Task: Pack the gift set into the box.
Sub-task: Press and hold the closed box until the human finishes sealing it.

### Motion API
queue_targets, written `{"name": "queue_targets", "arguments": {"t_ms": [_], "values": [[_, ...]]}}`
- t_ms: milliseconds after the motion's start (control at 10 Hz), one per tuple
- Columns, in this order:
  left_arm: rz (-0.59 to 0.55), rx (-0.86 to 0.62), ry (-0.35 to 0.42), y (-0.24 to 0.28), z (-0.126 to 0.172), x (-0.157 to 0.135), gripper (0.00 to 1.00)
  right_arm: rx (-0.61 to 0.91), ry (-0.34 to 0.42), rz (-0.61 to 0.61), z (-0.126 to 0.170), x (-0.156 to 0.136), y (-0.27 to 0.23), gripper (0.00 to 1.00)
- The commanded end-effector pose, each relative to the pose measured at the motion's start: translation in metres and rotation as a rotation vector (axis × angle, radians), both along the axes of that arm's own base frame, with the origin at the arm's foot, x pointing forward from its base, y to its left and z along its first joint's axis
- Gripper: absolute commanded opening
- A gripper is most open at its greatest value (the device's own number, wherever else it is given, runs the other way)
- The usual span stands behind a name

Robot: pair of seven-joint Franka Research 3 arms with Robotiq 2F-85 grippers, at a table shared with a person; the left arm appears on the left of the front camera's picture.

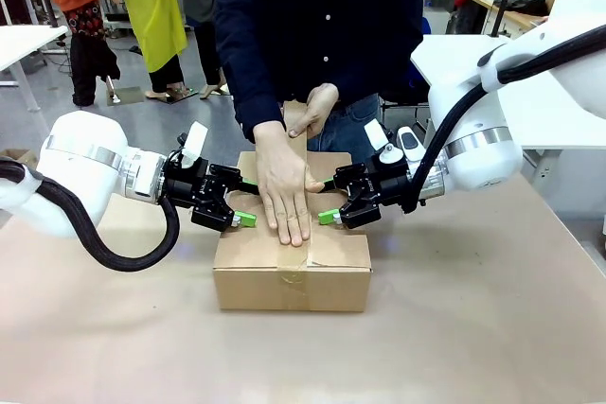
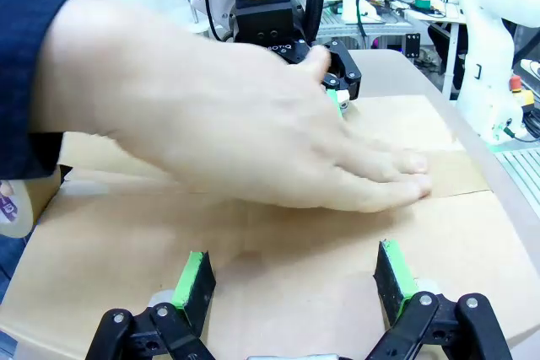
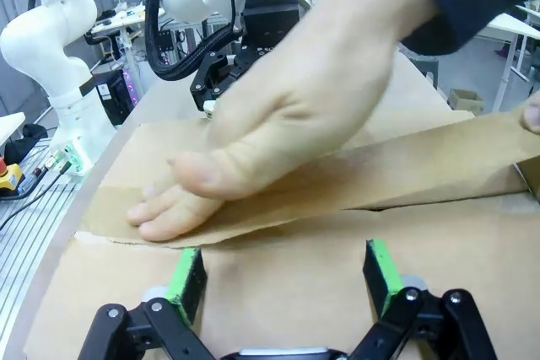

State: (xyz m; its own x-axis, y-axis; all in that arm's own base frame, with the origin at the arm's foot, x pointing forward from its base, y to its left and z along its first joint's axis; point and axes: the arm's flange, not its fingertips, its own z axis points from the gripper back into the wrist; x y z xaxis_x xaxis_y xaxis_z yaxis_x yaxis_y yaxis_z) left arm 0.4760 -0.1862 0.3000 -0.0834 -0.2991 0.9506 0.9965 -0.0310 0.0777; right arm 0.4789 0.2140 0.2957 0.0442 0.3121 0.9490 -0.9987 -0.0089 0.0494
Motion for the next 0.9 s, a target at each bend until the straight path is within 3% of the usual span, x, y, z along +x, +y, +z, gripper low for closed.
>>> {"name": "queue_targets", "arguments": {"t_ms": [0, 800], "values": [[-0.019, 0.006, -0.001, 0.0, -0.001, -0.0014, 1.0, 0.001, -0.009, 0.003, -0.0019, -0.0002, 0.0, 1.0], [-0.019, 0.006, -0.001, 0.0, -0.001, -0.0014, 1.0, 0.001, -0.009, 0.003, -0.0019, -0.0002, 0.0, 1.0]]}}
